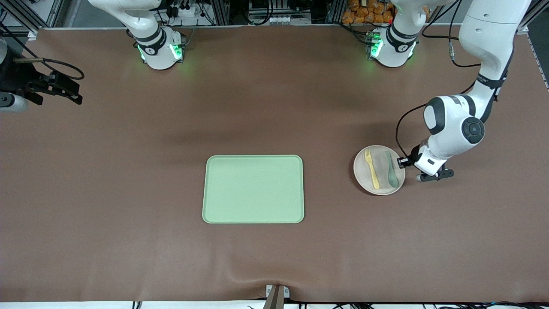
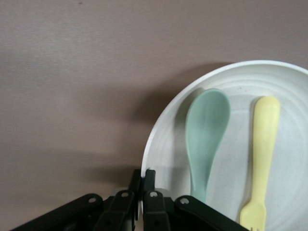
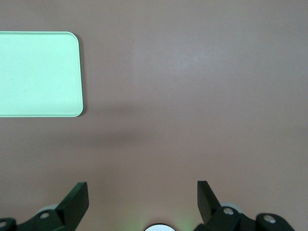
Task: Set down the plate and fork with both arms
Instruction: 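Slide the plate with the left gripper onto the green tray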
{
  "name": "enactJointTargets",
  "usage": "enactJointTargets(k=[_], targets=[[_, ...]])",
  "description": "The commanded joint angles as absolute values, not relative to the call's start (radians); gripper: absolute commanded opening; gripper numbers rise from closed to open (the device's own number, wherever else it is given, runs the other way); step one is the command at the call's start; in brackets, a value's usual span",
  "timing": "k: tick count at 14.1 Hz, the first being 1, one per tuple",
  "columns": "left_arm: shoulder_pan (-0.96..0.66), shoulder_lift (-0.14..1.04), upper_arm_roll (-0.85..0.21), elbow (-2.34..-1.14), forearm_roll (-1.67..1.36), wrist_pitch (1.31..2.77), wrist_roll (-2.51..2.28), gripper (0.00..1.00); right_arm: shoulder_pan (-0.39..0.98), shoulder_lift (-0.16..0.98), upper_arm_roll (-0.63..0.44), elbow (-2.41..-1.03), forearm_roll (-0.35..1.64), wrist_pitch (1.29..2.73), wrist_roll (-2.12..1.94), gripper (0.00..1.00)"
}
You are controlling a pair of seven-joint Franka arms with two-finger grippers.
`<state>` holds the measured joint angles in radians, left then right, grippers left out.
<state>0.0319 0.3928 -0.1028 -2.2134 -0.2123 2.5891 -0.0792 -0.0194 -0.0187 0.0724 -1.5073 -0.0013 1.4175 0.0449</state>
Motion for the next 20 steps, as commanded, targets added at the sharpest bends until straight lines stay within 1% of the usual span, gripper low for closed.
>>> enactJointTargets(k=[1, 4, 8, 11, 13, 17, 20], targets=[[0.041, 0.407, -0.147, -2.192, -0.290, 2.597, -0.074, 0.00, -0.018, -0.012, 0.069, -1.493, -0.002, 1.404, 0.035, 1.00], [0.041, 0.391, -0.176, -2.163, -0.385, 2.568, -0.075, 0.00, -0.018, -0.012, 0.069, -1.493, 0.000, 1.404, 0.035, 1.00], [0.040, 0.371, -0.201, -2.086, -0.500, 2.455, -0.075, 0.00, -0.018, -0.012, 0.068, -1.493, 0.000, 1.404, 0.035, 1.00], [0.029, 0.379, -0.213, -2.019, -0.551, 2.389, -0.083, 0.00, -0.018, -0.012, 0.069, -1.493, 0.000, 1.402, 0.035, 1.00], [0.020, 0.382, -0.250, -1.978, -0.557, 2.387, -0.113, 0.00, -0.018, -0.012, 0.069, -1.493, 0.000, 1.402, 0.035, 1.00], [-0.038, 0.414, -0.262, -1.912, -0.549, 2.387, -0.179, 0.00, -0.018, -0.012, 0.067, -1.493, 0.003, 1.404, 0.035, 1.00], [-0.112, 0.468, -0.262, -1.830, -0.540, 2.385, -0.186, 0.00, -0.018, -0.012, 0.067, -1.493, 0.003, 1.404, 0.037, 1.00]])
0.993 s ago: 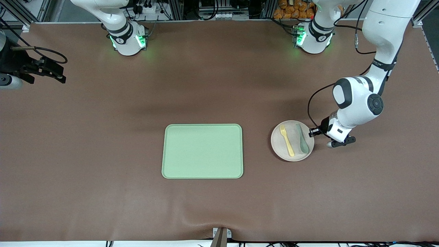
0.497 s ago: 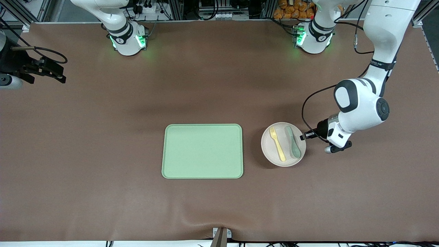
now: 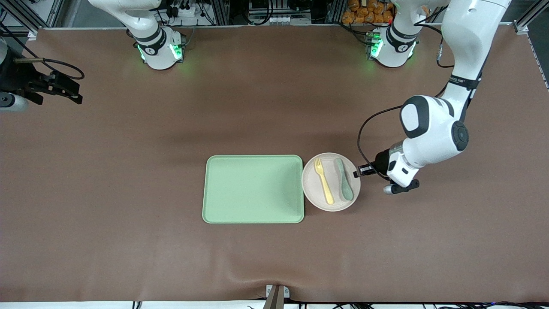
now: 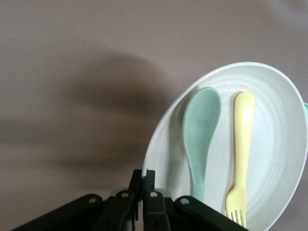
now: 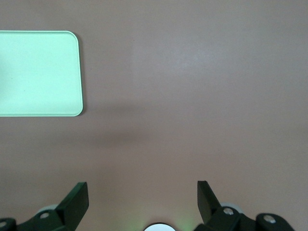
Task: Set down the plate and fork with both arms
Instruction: 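Slide the plate with the left gripper onto the green tray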
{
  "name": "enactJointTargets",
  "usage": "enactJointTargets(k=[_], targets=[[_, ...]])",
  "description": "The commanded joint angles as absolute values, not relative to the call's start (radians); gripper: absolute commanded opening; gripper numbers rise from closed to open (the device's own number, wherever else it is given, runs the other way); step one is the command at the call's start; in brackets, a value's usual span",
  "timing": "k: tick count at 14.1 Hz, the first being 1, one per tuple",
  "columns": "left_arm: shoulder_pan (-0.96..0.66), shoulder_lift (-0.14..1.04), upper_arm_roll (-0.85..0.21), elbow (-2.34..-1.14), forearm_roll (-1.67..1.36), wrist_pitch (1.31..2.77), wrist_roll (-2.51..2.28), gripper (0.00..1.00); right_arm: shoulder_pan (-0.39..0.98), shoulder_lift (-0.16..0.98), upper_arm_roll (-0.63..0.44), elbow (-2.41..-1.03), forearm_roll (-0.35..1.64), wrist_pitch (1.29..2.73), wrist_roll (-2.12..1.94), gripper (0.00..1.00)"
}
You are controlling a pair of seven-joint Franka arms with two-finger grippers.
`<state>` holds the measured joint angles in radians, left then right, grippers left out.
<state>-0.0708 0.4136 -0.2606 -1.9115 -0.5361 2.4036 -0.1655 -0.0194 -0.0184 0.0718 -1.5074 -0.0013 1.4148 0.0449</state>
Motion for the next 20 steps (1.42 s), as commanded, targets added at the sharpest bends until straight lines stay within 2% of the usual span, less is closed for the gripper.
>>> enactJointTargets(k=[1, 11, 16, 20], targets=[[-0.141, 0.494, -0.259, -1.801, -0.531, 2.385, -0.186, 0.00, -0.018, -0.012, 0.067, -1.493, 0.003, 1.404, 0.037, 1.00], [-0.287, 0.791, -0.249, -1.398, -0.377, 2.355, -0.337, 0.00, -0.020, -0.012, 0.067, -1.493, 0.006, 1.402, 0.038, 1.00], [-0.480, 0.879, -0.068, -1.263, -0.376, 2.293, -0.365, 0.00, -0.020, -0.012, 0.067, -1.493, 0.006, 1.402, 0.038, 1.00], [-0.518, 0.925, -0.057, -1.230, -0.374, 2.296, -0.367, 0.00, -0.020, -0.011, 0.067, -1.493, 0.006, 1.402, 0.038, 1.00]])
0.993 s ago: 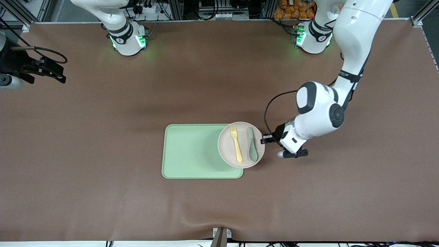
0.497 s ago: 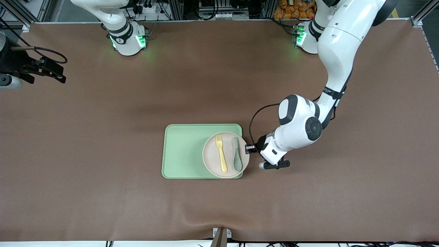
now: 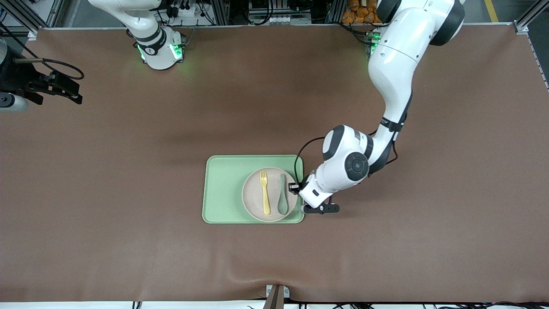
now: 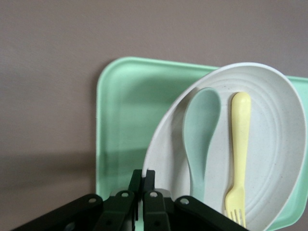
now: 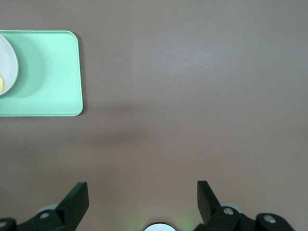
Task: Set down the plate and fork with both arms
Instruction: 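Slide the plate with the left gripper onto the green tray, then release the plate on the tray with the left gripper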
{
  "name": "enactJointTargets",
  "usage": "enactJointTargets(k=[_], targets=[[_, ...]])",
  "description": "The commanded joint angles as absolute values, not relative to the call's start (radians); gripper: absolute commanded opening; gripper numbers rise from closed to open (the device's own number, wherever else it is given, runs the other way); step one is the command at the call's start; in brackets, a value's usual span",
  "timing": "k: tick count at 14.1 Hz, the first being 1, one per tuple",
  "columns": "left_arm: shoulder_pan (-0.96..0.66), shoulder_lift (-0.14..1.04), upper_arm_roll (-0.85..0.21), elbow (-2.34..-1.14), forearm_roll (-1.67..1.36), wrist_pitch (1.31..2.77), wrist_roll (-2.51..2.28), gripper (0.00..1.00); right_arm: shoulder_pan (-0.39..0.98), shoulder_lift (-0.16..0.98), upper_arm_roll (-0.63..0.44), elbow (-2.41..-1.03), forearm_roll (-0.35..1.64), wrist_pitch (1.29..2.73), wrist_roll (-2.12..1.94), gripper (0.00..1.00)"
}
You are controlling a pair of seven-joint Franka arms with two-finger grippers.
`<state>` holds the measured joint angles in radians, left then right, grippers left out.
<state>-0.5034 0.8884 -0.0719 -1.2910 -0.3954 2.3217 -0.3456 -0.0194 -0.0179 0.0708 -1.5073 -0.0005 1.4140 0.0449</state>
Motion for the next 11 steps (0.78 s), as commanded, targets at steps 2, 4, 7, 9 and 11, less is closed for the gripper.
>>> enactJointTargets(k=[2, 4, 7, 9, 11], targets=[[-0.529, 0.939, -0.048, -1.230, -0.374, 2.299, -0.361, 0.00, -0.021, -0.012, 0.067, -1.493, 0.006, 1.399, 0.038, 1.00], [-0.543, 0.945, -0.049, -1.229, -0.374, 2.301, -0.351, 0.00, -0.021, -0.012, 0.067, -1.494, 0.006, 1.397, 0.038, 1.00], [-0.548, 0.950, -0.046, -1.230, -0.374, 2.303, -0.342, 0.00, -0.021, -0.011, 0.067, -1.493, 0.006, 1.399, 0.038, 1.00], [-0.555, 0.951, -0.045, -1.230, -0.374, 2.313, -0.341, 0.00, -0.021, -0.011, 0.067, -1.493, 0.006, 1.399, 0.038, 1.00], [-0.557, 0.959, -0.044, -1.230, -0.373, 2.322, -0.310, 0.00, -0.021, -0.011, 0.067, -1.493, 0.006, 1.399, 0.038, 1.00]])
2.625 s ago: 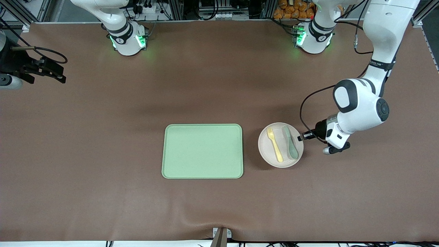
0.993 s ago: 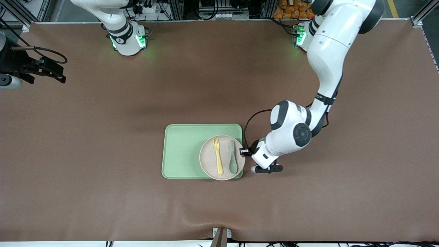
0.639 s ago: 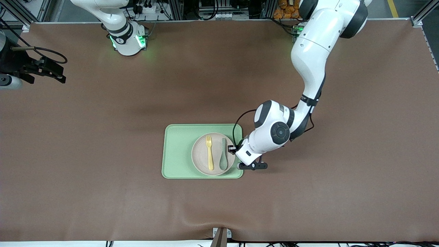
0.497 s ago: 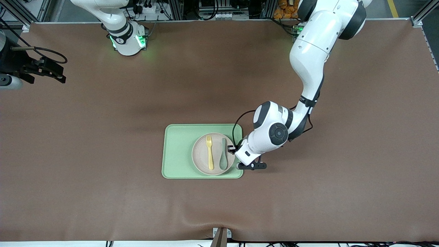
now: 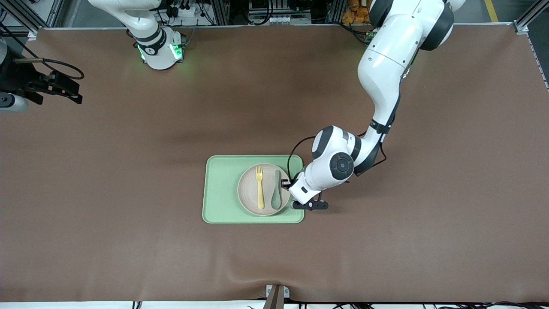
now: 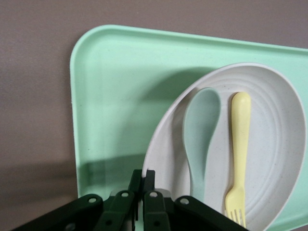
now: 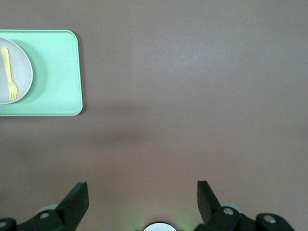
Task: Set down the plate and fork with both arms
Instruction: 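Release the plate on the tray with the left gripper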
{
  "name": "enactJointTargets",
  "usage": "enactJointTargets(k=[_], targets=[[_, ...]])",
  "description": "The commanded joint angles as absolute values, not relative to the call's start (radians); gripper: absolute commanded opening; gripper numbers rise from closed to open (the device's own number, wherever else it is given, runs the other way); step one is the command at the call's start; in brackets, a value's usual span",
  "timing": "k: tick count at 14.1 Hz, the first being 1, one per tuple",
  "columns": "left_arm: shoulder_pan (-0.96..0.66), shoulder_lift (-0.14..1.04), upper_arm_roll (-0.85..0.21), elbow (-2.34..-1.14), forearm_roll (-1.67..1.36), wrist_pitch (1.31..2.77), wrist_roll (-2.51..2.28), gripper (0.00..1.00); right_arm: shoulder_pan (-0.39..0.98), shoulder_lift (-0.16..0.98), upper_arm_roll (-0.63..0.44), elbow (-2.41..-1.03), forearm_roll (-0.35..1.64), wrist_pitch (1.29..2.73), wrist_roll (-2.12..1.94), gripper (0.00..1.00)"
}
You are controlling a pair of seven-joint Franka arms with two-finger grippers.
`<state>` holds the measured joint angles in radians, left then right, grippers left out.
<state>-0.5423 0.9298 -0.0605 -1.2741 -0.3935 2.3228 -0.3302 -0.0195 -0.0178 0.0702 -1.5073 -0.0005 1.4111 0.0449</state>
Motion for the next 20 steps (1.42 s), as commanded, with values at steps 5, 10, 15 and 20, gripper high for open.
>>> enactJointTargets(k=[5, 10, 15, 20], targets=[[-0.558, 0.988, -0.051, -1.230, -0.374, 2.402, -0.316, 0.00, -0.021, -0.011, 0.067, -1.493, 0.006, 1.397, 0.040, 1.00], [-0.577, 0.986, -0.046, -1.230, -0.374, 2.404, -0.318, 0.00, -0.017, -0.009, 0.067, -1.493, 0.008, 1.401, 0.037, 1.00], [-0.577, 0.947, -0.028, -1.241, -0.368, 2.416, -0.321, 1.00, -0.011, 0.008, 0.067, -1.494, 0.003, 1.404, 0.032, 1.00], [-0.543, 0.777, 0.024, -1.261, -0.324, 2.219, -0.310, 1.00, 0.032, 0.035, 0.075, -1.485, 0.008, 1.417, 0.037, 1.00]])
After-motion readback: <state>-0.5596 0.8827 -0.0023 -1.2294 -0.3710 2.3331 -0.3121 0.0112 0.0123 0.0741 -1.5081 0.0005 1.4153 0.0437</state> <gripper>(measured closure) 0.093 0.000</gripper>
